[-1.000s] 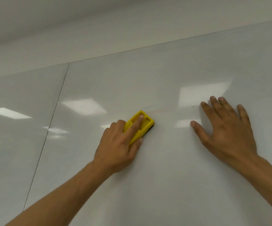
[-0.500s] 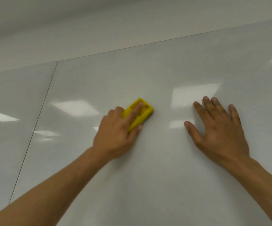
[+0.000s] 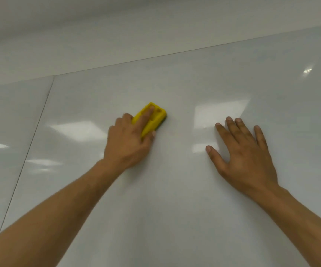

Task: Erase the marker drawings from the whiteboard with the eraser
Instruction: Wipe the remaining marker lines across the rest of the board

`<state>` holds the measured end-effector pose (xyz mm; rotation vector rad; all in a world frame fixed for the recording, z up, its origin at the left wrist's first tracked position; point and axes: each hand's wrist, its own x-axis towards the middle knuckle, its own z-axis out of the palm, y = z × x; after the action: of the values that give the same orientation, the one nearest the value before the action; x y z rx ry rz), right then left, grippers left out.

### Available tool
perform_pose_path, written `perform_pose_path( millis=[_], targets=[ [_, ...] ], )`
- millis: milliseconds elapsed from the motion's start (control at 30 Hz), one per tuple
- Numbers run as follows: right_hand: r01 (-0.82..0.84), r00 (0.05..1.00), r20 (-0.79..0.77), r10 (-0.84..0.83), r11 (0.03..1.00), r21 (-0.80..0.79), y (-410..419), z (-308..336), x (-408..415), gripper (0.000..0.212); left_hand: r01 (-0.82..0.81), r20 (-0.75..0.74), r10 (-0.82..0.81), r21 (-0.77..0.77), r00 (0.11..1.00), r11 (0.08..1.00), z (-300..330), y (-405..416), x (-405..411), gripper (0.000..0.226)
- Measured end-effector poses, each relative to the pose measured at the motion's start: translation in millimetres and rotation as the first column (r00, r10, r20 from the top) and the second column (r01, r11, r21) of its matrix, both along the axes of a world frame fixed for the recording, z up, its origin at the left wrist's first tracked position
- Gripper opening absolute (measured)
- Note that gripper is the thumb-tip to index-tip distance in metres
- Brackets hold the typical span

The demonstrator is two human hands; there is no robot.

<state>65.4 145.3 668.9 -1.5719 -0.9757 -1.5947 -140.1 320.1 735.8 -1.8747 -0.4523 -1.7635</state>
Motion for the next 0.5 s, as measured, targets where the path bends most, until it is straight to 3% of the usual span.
perform_pose_path(
  millis=[133, 267, 367, 500],
  targets=[
    [0.005, 1.000, 0.003, -0.005, 1.000, 0.012, 1, 1, -1, 0.075, 0.022, -0.248, 0.024, 0.180, 0.969, 0.983, -48, -15, 9, 0.063],
    [-0.010, 1.000, -0.002, 0.010, 1.000, 0.020, 0, 1, -2, 0.075, 0.051, -0.303, 0.016, 0.211, 0.953, 0.976, -45, -14, 5, 0.063],
    [-0.013, 1.000, -0.002, 0.013, 1.000, 0.008, -1, 1, -2, 0.075, -0.017, -0.188, 0.050, 0.172, 0.981, 0.985, -20, -10, 3, 0.063],
    [-0.037, 0.999, -0.002, 0.037, 0.999, 0.005, -3, -1, -1, 0.073, 0.041, 0.073, -0.033, -0.107, 0.997, 0.993, 3, -16, 16, 0.063]
  ],
)
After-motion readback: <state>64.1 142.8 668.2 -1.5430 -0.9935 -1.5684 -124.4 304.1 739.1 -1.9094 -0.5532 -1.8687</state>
